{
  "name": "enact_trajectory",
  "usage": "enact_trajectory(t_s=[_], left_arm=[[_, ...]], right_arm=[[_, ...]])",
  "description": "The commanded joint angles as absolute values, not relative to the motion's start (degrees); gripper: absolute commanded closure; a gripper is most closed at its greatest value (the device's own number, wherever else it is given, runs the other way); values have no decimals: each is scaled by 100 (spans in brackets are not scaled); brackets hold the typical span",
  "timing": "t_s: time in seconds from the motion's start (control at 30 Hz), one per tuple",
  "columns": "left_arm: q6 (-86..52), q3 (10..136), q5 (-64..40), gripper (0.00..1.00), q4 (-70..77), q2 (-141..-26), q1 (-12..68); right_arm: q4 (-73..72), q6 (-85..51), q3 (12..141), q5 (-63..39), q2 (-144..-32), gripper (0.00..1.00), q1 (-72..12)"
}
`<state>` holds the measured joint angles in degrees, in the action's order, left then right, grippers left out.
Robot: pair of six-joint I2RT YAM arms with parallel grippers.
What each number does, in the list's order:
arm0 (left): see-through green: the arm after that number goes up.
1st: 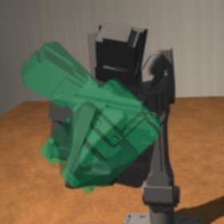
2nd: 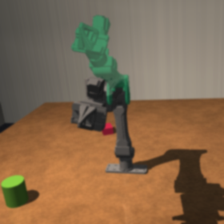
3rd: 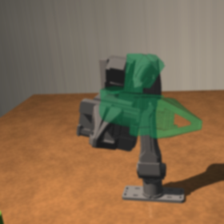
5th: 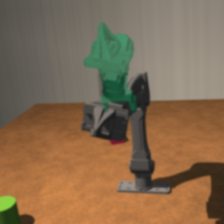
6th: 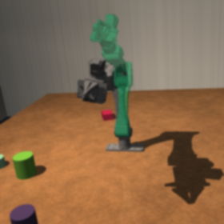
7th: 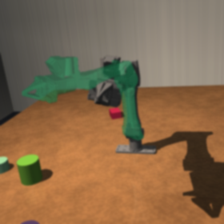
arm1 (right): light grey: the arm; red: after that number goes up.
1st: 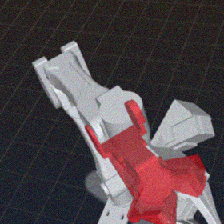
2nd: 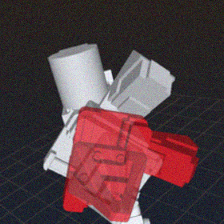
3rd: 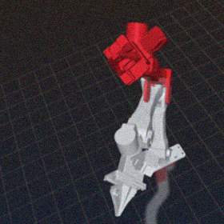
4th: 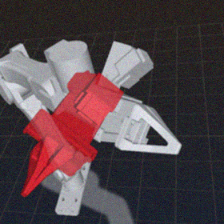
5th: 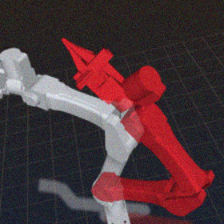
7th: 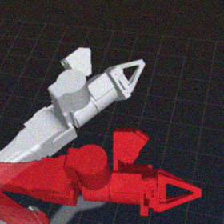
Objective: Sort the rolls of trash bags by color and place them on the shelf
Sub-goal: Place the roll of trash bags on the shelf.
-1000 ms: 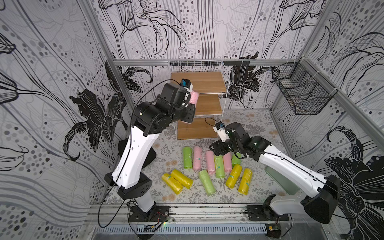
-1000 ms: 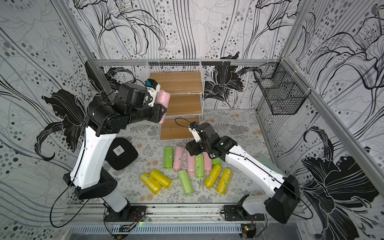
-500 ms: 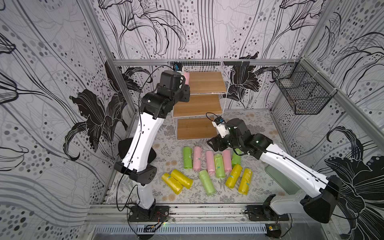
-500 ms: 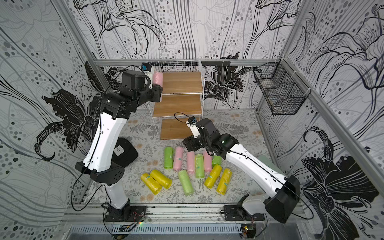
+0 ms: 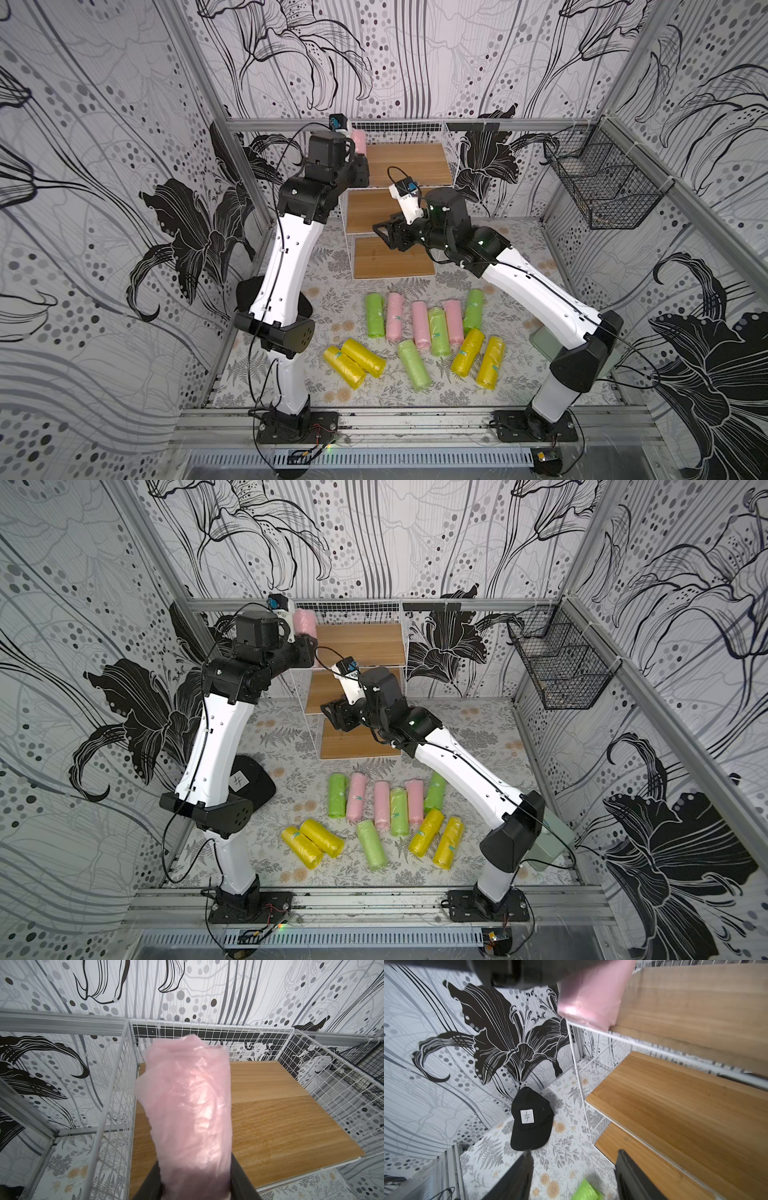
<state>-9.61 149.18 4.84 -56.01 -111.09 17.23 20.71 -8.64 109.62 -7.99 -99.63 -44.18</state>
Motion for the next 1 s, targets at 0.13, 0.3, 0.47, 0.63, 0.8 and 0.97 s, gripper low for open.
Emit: enact_trajectory(t_s=[0.13, 0.3, 0.47, 0.63, 0.8, 0.97], left_arm=[[-934, 15051, 428, 60, -5061, -11265, 1672], [-938, 15042, 457, 59, -5064, -11267, 1670], [-949, 15036, 473, 57, -5045, -11312, 1670], [-1002, 15038, 431, 54, -5010, -11353, 1659], [-994, 15029, 422, 53, -5016, -11356, 1654], [-975, 15011, 439, 49, -5014, -11354, 1657]], right_arm=[[1818, 261, 12112, -541, -10446, 37, -4438], [1912, 1183, 12778, -169, -10910, 39, -4421], [2270, 1691, 13593, -334, -11474, 41, -4318], [2125, 1924, 13637, -619, -11608, 43, -4221], [2002, 1893, 13843, -567, -11844, 44, -4149], [2002, 1782, 14212, -503, -12113, 46, -4105]])
